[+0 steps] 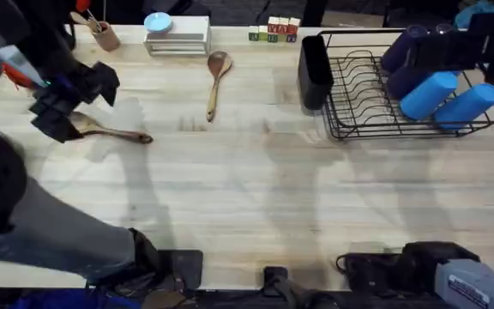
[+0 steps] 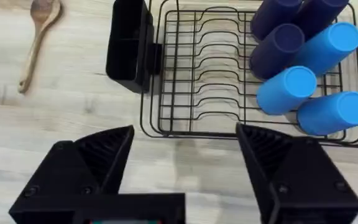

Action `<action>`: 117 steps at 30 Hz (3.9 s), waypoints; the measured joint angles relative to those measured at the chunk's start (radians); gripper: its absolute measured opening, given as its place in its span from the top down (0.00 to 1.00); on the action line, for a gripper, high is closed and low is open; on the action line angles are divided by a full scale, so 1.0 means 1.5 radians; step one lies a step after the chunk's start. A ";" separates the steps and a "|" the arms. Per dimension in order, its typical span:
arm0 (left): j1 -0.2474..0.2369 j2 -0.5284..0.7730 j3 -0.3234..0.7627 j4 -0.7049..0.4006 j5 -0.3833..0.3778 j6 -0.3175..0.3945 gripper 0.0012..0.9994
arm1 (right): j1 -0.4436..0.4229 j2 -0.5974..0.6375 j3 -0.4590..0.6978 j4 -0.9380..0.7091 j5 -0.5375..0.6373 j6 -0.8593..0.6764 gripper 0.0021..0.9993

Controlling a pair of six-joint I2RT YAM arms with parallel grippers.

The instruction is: Pick up the spoon on the table one by one and put them onto the rack

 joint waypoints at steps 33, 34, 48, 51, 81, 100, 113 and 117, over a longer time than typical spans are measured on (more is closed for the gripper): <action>0.024 0.092 0.000 0.104 0.000 -0.045 0.01 | 0.000 0.000 0.000 -0.006 0.000 0.000 0.01; 0.024 0.094 0.001 0.103 0.000 -0.045 0.01 | 0.000 0.000 0.000 -0.007 0.000 0.000 0.01; 0.024 0.145 0.020 0.101 0.005 -0.051 0.86 | 0.000 0.000 0.000 -0.011 0.000 0.000 0.01; 0.024 0.146 0.021 0.104 0.003 -0.050 0.95 | 0.000 0.000 0.000 -0.012 0.000 0.000 0.01; -0.050 -0.004 0.015 0.058 -0.016 -0.050 0.96 | 0.000 0.000 0.000 -0.011 0.000 0.000 0.01; -0.394 -0.174 0.015 0.334 -0.018 -0.045 0.96 | 0.000 0.000 0.000 -0.009 0.000 -0.013 0.01; -0.552 -0.173 0.015 0.533 -0.018 -0.030 0.96 | 0.000 0.000 0.000 -0.009 0.000 -0.013 0.01; -0.574 -0.172 0.015 0.583 -0.009 0.009 0.96 | 0.000 0.000 0.000 -0.009 0.000 -0.013 0.01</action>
